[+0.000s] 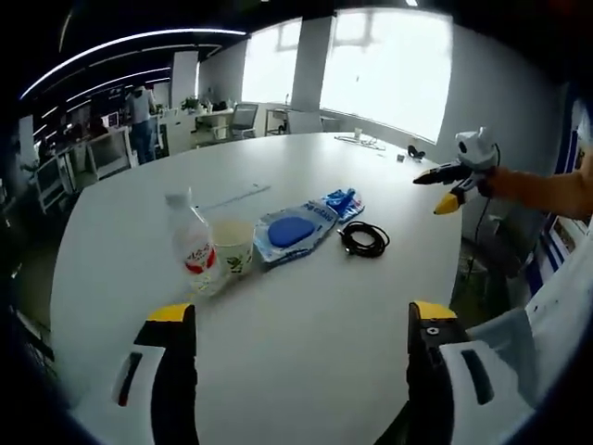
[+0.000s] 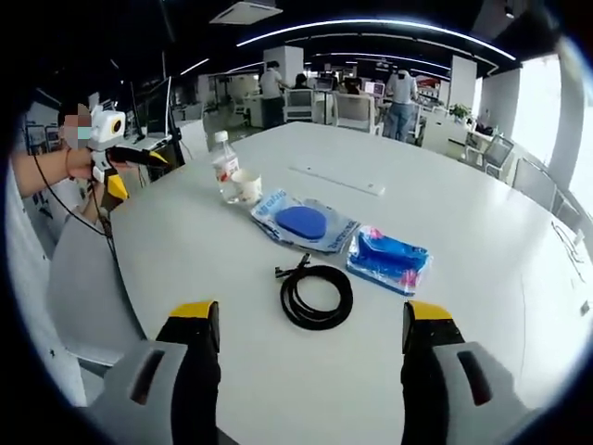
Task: Arrange the tabletop items into an orderly group along one side of the table until the central work area is clear of visible clutter.
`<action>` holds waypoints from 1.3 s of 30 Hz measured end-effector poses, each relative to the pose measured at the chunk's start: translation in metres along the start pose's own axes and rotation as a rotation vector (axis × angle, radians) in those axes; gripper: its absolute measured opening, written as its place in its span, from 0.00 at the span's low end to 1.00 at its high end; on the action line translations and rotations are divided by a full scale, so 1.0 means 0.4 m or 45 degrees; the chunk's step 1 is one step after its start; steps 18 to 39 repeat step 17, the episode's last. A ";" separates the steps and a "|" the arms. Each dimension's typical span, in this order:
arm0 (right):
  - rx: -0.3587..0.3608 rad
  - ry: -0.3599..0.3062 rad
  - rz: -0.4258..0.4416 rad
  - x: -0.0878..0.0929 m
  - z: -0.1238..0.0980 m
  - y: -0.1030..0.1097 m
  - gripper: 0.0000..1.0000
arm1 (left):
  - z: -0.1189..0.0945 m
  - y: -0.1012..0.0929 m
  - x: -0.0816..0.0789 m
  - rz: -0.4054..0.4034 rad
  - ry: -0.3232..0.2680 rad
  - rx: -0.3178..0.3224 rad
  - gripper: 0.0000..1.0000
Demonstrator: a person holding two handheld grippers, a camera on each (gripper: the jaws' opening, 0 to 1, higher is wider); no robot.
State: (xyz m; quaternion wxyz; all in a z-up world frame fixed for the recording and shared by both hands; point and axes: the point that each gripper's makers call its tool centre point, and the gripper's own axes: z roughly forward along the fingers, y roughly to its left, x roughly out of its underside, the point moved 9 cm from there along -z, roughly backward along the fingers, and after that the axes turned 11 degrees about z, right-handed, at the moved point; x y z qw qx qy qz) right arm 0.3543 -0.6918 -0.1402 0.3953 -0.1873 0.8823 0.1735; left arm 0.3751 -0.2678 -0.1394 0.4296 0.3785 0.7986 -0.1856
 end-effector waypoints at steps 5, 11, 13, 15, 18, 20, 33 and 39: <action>0.011 0.018 0.017 0.029 -0.017 0.018 0.80 | -0.026 -0.006 0.030 -0.011 0.017 -0.011 0.98; 0.018 0.031 0.036 0.052 -0.025 0.037 0.80 | -0.046 -0.010 0.047 -0.027 0.012 -0.013 0.99; 0.019 0.033 0.042 0.056 -0.026 0.039 0.80 | -0.050 -0.012 0.049 -0.032 0.011 -0.015 0.98; 0.021 0.041 0.043 0.059 -0.028 0.045 0.80 | -0.053 -0.012 0.051 -0.032 0.009 -0.015 0.98; 0.019 0.043 0.041 0.059 -0.029 0.049 0.80 | -0.057 -0.011 0.055 -0.036 0.010 -0.015 0.98; 0.019 0.043 0.041 0.059 -0.029 0.049 0.80 | -0.057 -0.011 0.055 -0.036 0.010 -0.015 0.98; 0.019 0.043 0.041 0.059 -0.029 0.049 0.80 | -0.057 -0.011 0.055 -0.036 0.010 -0.015 0.98; 0.019 0.043 0.041 0.059 -0.029 0.049 0.80 | -0.057 -0.011 0.055 -0.036 0.010 -0.015 0.98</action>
